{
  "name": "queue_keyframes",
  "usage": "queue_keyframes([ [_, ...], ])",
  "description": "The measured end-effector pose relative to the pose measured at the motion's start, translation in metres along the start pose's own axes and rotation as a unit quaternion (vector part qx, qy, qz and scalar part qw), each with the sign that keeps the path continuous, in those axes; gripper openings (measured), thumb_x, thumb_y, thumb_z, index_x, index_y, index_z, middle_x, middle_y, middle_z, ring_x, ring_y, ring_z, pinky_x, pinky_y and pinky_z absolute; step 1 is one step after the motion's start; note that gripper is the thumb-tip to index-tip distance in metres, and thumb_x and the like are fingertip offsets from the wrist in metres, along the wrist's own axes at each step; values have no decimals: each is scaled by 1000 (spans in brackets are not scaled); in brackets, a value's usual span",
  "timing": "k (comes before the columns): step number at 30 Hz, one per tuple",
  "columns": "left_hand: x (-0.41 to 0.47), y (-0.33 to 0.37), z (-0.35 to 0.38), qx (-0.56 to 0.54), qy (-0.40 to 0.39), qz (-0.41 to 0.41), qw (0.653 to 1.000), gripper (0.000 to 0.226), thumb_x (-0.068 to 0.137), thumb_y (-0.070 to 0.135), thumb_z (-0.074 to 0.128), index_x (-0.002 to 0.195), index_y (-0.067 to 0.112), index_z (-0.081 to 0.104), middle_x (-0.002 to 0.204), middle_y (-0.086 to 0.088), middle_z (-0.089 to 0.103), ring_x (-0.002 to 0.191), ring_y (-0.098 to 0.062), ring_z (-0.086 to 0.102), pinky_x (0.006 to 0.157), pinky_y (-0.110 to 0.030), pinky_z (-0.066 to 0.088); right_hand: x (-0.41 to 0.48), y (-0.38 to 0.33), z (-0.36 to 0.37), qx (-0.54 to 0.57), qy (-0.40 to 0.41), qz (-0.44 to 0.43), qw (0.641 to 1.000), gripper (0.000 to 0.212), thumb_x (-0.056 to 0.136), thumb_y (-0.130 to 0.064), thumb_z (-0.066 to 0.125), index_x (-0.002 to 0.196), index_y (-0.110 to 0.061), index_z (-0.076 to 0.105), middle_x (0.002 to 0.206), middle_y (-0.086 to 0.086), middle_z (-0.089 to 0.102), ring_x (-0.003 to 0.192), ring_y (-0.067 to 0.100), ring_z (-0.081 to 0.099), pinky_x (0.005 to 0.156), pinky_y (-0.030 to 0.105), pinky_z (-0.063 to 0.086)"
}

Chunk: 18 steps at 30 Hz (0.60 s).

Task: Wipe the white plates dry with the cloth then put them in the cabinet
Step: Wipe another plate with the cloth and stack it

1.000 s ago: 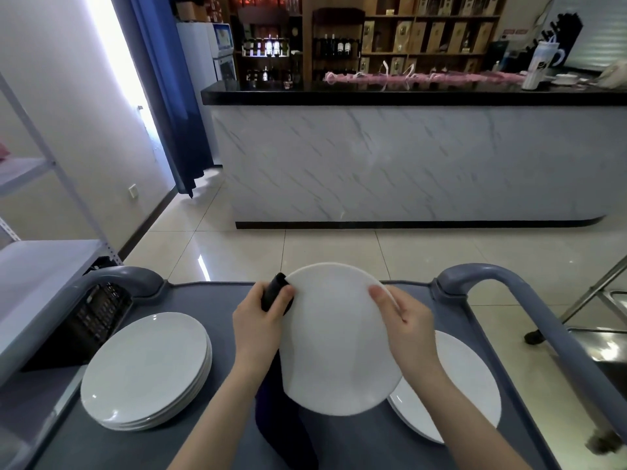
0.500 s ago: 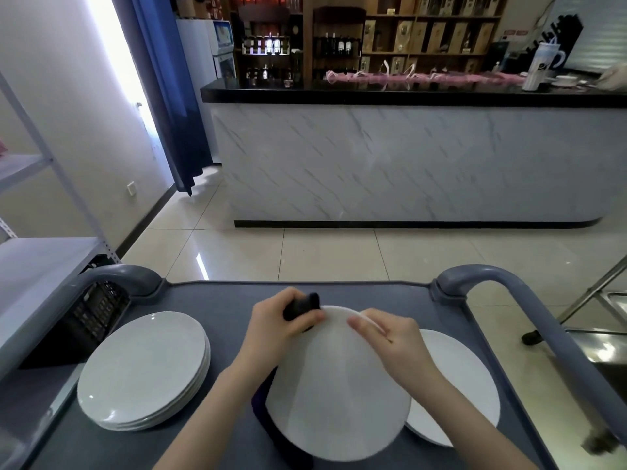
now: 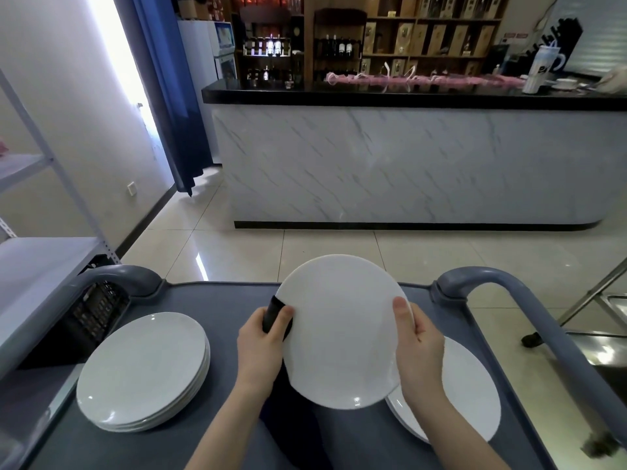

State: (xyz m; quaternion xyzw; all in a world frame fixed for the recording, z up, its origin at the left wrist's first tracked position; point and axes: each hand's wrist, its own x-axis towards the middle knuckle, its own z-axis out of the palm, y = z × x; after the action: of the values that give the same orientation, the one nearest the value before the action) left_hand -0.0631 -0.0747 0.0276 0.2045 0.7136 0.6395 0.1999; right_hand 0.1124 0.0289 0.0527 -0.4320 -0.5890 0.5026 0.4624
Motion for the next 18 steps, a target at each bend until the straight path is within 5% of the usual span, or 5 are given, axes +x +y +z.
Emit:
queue_keyframes([
  [3,2,10,-11,19,10,59,998,32,88,29,70,62,21,52,54,14,48,56,-7,40,53,-17,36,15,-12,-13,-70,-90,-61,992,30,93,-50,57,72,-28,61,63,-16,60,58,0,53,57,18,39],
  [5,5,24,-16,54,-21,113,992,31,86,27,71,61,25,52,54,15,50,52,-2,40,51,-12,36,26,-27,-17,-106,-159,-91,977,22,83,-58,59,99,-44,66,87,-22,72,81,-4,66,65,14,48],
  [9,8,44,-9,165,-112,213,956,23,79,27,77,66,25,58,60,14,55,57,-1,45,55,-13,35,38,-45,-1,-278,-325,-166,889,32,80,-70,53,103,-48,60,85,-13,70,83,2,63,71,20,47],
  [12,10,46,-4,163,-134,217,953,24,78,27,77,66,27,57,60,14,55,57,-1,45,55,-13,35,32,-37,7,-238,-306,-201,899,36,93,-55,53,83,-23,65,68,2,62,65,18,56,64,36,43],
  [18,14,29,-8,116,-47,150,981,27,83,33,73,63,34,56,58,15,56,56,-1,46,54,-14,35,15,-19,5,-128,-179,-146,965,43,91,-49,55,68,-13,60,63,9,54,57,14,43,54,27,34],
])
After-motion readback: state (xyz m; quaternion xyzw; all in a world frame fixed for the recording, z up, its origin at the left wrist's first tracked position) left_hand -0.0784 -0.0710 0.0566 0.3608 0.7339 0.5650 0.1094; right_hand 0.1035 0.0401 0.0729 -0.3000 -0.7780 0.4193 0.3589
